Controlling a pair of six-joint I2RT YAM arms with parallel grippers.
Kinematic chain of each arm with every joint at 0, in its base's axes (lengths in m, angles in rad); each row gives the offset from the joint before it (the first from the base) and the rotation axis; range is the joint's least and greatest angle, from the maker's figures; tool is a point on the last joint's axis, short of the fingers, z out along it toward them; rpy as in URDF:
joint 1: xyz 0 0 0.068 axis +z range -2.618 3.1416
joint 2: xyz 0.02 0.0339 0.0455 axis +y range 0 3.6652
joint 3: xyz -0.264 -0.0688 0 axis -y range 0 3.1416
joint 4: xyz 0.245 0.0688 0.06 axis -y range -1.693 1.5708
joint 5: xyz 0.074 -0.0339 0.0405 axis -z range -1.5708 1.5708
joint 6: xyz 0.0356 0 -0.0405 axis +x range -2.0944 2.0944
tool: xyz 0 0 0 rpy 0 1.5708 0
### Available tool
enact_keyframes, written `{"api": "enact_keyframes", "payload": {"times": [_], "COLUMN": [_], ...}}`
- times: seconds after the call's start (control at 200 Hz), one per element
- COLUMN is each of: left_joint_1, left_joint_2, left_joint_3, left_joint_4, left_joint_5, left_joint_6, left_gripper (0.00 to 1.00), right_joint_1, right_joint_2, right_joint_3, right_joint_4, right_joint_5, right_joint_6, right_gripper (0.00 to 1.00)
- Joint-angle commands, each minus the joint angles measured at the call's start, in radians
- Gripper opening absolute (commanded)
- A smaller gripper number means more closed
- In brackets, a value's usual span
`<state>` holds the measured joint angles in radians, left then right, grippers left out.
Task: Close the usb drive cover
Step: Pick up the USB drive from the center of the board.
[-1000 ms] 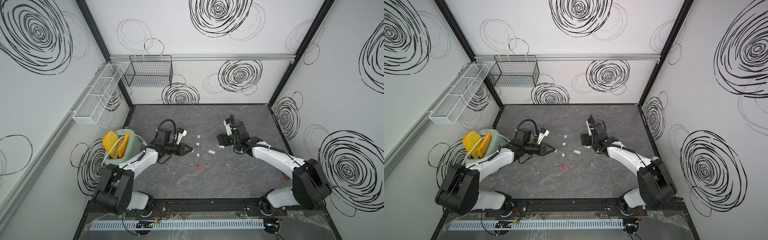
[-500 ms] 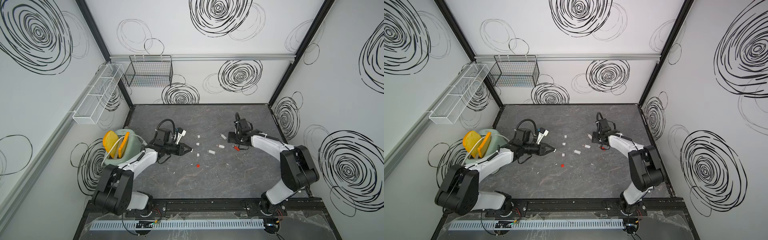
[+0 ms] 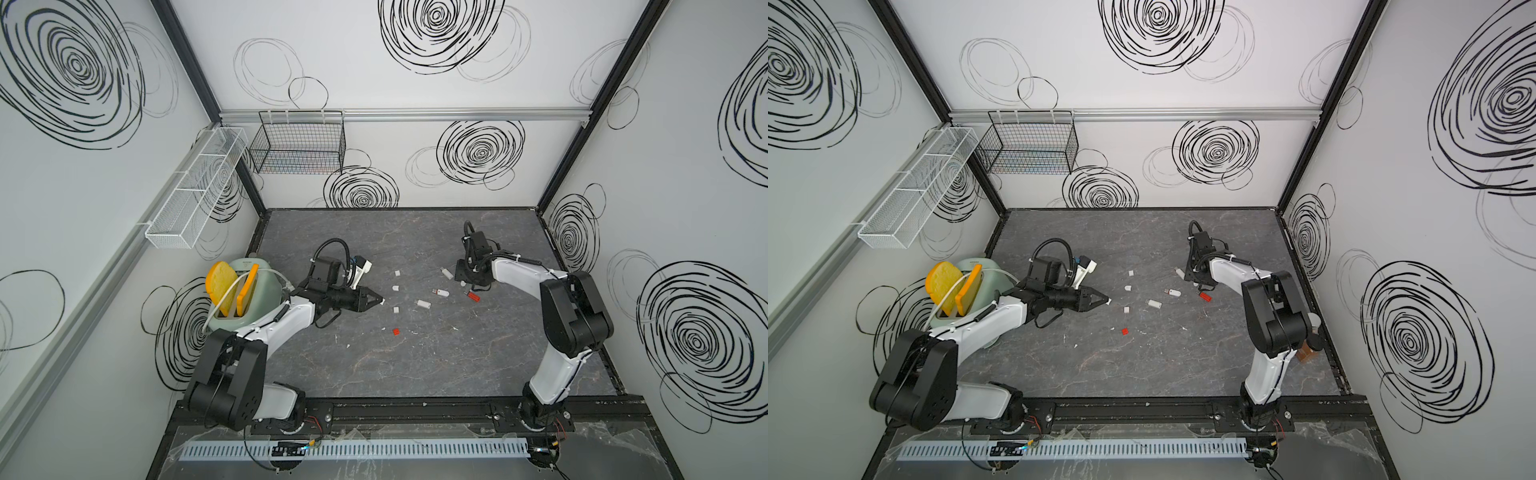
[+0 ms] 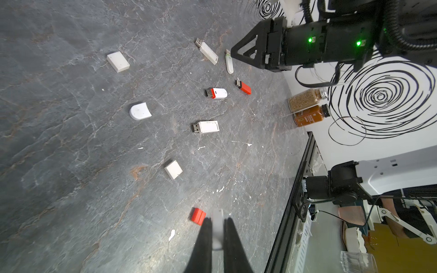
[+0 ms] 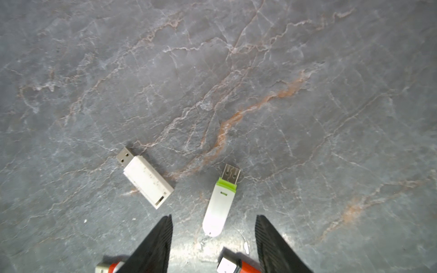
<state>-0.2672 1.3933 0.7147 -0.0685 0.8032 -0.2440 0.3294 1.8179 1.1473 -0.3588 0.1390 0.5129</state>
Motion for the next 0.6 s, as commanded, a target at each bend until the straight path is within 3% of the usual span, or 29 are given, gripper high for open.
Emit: {"api": "enact_keyframes", "payload": {"times": [0.0,0.45,0.595], "left_joint_1": [0.005,0.004,0.001], "left_joint_2": [0.003,0.006,0.008], "left_joint_3": [0.032,0.028,0.038], "left_joint_4": [-0.011,-0.012,-0.029], "left_joint_5": [-0.005,-0.011,-0.023], "left_joint_6": [0.028,0.039,0.057], "left_gripper": [0.0,0.0,0.0], "right_joint_1": [-0.008,-0.019,-0.019], "right_joint_2": [0.026,0.096,0.102], "right_joint_3": [0.025,0.018,0.025], "right_joint_4": [-0.029,-0.015,-0.048], "right_joint_5": [0.013,-0.007,-0.014], "right_joint_6": [0.032,0.031,0.01], "right_gripper": [0.59,0.5,0.42]}}
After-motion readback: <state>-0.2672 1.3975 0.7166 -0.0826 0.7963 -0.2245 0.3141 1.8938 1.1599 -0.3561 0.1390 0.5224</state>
